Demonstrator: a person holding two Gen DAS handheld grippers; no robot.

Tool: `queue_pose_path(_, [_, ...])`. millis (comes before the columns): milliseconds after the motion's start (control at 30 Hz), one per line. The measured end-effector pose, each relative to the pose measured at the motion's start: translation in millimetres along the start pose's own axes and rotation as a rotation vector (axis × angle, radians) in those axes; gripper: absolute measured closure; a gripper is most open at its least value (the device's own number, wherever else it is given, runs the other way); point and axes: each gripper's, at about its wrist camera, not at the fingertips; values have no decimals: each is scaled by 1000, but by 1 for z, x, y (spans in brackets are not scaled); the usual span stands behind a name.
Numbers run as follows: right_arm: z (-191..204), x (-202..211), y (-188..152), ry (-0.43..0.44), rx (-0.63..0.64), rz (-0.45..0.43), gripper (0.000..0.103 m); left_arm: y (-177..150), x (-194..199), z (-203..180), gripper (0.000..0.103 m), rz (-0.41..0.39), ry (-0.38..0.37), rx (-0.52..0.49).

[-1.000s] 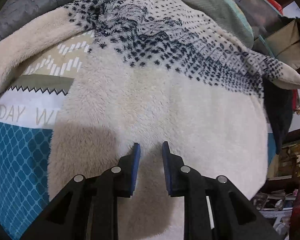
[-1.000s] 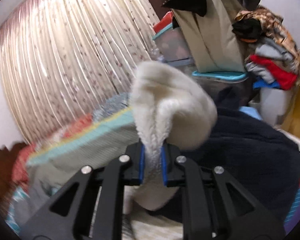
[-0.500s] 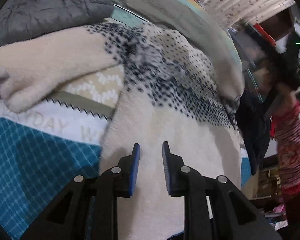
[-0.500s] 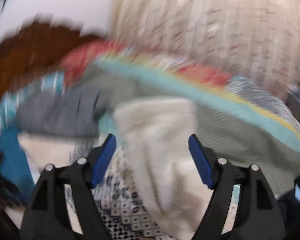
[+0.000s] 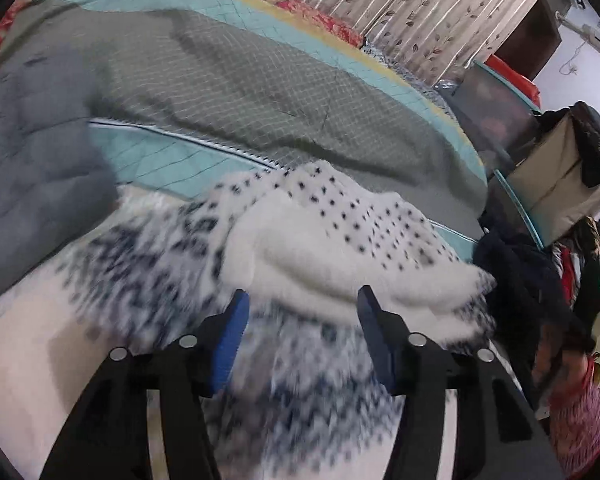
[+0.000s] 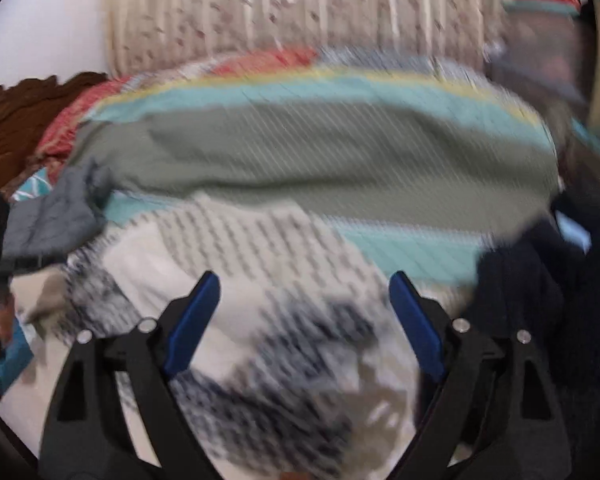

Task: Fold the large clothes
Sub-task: 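Grasp the sweater sleeve with the right tool and fold it over the body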

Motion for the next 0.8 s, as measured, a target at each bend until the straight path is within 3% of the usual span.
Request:
queue_pose_path(67, [-16,-20,-9,2,-34,66,20,15,-25,-5,23,35,0,17])
queue_pose_path(100, [-24,-35,-9,-1,-59,98,27,20,-36,-5,21,48,3,34])
queue_pose_path(133, [-30,-48,-6,5,-87,119,52,24,-48,-6,21,61,6,51])
queue_pose_path(167, [-35,-59,-2,1,-109,117,64,29,-60,-7,21,78,21,66])
queue_pose_path(300, [-70,-106,28,-276,-181,105,64,32,-93,-14,21,121,88,88])
queue_pose_path(400, [-88,-110,27,-308,-238,110,61,32,-95,-14,21,119,95,118])
queue_pose_path(500, [-84,-63,15,-163,-308,-59,48,31,-91,-17,23,102,91,83])
queue_pose_path(533, [-78,-50,10,-122,-302,-91,41,32,-87,-20,33,83,91,53])
queue_pose_path(600, [-60,-25,-6,-75,-251,-111,40,33,-81,-31,48,53,121,-46])
queue_pose_path(800, [-35,9,-55,-4,-254,-142,39,45,-66,-49,48,-13,131,-265])
Point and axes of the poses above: each gripper's, at about its wrist camera, not at the fingertips, and x roughly against the way its jaws point, z to its left, y to its top, and after that the axes turned 15 degrees about y, right-handed
